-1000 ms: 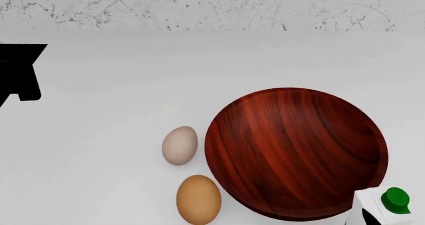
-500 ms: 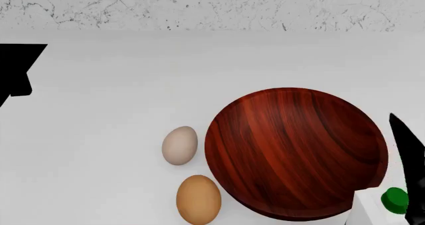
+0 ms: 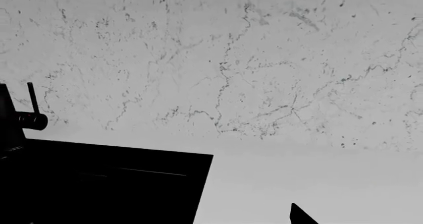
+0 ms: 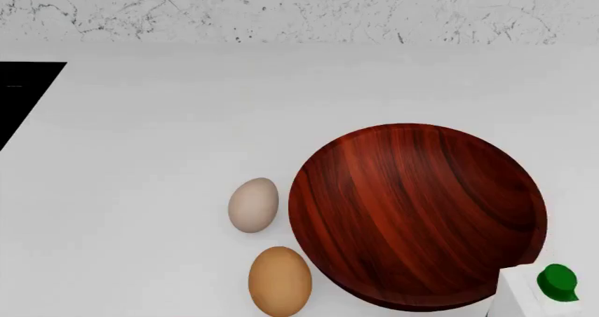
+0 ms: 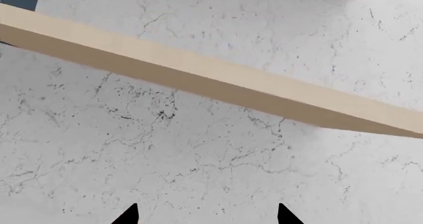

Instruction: Place the eggs and milk next to the bowl.

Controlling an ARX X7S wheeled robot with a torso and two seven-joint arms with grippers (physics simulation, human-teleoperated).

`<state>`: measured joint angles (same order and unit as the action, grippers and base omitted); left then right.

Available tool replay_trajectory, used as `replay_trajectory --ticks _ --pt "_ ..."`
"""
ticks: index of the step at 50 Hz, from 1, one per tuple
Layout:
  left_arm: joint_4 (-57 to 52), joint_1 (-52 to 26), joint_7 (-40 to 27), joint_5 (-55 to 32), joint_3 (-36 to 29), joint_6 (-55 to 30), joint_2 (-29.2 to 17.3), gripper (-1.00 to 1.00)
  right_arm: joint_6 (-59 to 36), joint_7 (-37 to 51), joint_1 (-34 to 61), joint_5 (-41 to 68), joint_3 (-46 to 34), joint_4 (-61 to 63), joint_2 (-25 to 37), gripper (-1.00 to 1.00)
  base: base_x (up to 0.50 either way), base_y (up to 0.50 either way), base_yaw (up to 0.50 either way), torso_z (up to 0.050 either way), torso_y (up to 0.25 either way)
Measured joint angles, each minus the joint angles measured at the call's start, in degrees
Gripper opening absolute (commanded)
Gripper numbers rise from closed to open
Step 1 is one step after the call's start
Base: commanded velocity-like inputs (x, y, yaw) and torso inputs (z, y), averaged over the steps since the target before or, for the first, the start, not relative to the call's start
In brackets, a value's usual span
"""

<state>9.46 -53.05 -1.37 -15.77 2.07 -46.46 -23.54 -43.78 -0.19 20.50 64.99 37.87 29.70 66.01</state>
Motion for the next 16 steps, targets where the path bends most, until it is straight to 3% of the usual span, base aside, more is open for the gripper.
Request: replay_trajectory --ticks 16 --pt "-9.2 2.3 1.9 -3.6 2.9 -6.7 -4.3 1.00 -5.0 5.2 -1.5 -3.7 9.7 1.1 -0.7 1.00 0.00 0.00 0.00 0.000 0.000"
